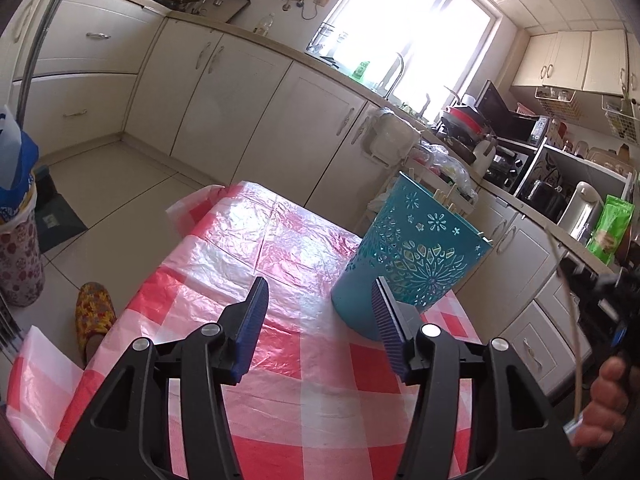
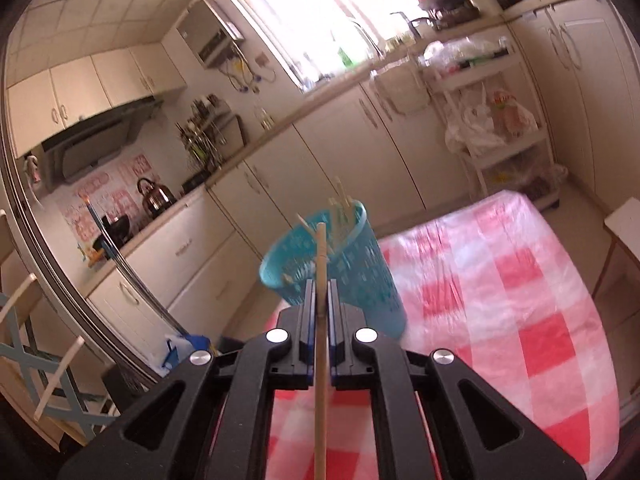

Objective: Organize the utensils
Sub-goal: 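Carry the chopstick over the teal bin and open the right gripper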

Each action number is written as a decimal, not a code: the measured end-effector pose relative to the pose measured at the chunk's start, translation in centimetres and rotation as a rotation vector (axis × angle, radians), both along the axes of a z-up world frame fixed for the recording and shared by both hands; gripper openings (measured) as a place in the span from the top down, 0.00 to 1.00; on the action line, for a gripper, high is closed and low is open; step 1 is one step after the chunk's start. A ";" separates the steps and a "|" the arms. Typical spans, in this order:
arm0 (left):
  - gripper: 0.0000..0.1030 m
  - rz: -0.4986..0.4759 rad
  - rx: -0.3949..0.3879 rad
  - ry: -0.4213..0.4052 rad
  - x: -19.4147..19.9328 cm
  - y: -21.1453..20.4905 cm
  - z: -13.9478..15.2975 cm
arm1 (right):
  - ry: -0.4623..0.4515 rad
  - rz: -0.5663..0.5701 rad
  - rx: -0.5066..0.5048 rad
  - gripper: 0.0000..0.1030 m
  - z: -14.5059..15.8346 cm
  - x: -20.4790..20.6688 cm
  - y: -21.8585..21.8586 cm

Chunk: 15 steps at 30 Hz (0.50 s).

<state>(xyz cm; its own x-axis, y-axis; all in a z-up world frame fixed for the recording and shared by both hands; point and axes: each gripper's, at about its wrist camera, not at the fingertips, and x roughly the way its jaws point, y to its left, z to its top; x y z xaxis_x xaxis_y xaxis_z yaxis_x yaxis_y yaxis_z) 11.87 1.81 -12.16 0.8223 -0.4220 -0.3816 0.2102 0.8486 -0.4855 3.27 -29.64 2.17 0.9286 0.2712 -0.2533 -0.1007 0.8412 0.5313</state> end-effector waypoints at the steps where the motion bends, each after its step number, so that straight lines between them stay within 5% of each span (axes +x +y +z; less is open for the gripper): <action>1: 0.50 -0.001 -0.002 0.005 0.2 -0.1 0.0 | -0.044 -0.011 -0.001 0.94 1.2 0.4 0.0; 7: 0.49 -0.011 -0.018 0.019 0.5 0.0 -0.5 | -0.263 -0.081 -0.022 0.94 6.5 4.1 0.9; 15: 0.48 -0.009 -0.072 0.031 0.7 0.9 -1.2 | -0.330 -0.160 -0.022 0.94 7.3 9.7 1.0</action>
